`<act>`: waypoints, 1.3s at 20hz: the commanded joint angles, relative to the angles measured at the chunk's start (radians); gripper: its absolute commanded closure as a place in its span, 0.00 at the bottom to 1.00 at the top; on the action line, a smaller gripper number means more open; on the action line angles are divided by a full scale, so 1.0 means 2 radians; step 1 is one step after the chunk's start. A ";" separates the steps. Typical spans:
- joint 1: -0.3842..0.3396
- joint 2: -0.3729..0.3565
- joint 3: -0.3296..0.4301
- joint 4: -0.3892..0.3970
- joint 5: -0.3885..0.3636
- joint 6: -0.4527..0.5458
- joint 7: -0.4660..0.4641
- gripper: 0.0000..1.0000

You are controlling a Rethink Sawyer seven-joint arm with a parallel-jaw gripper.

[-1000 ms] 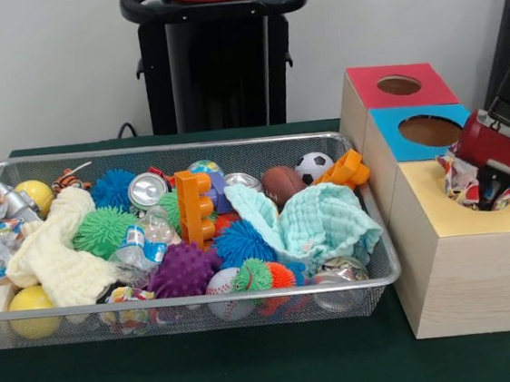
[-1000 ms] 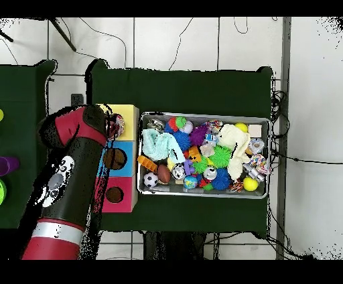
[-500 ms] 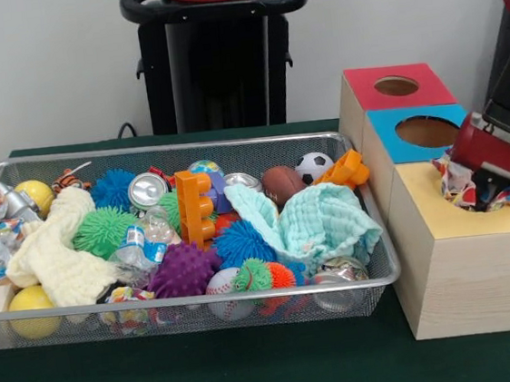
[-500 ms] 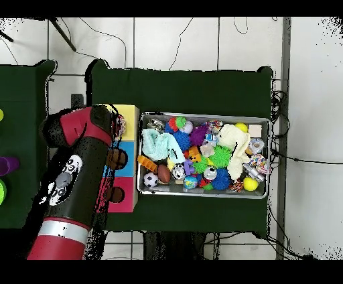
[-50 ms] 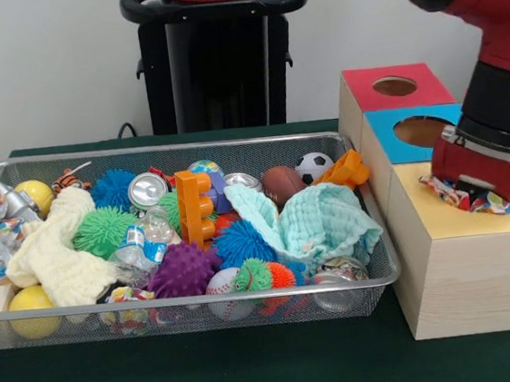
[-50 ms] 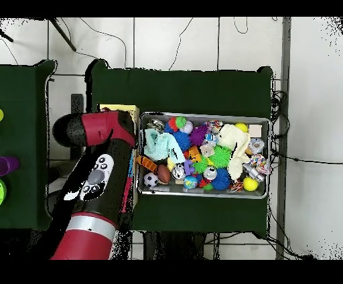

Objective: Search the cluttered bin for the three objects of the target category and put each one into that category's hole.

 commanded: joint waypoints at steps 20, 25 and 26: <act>-0.058 -0.119 0.088 0.070 -0.008 0.214 -0.021 1.00; -0.066 -0.123 0.095 0.072 -0.008 0.215 -0.023 1.00; -0.068 -0.113 0.101 0.086 -0.012 0.178 -0.027 1.00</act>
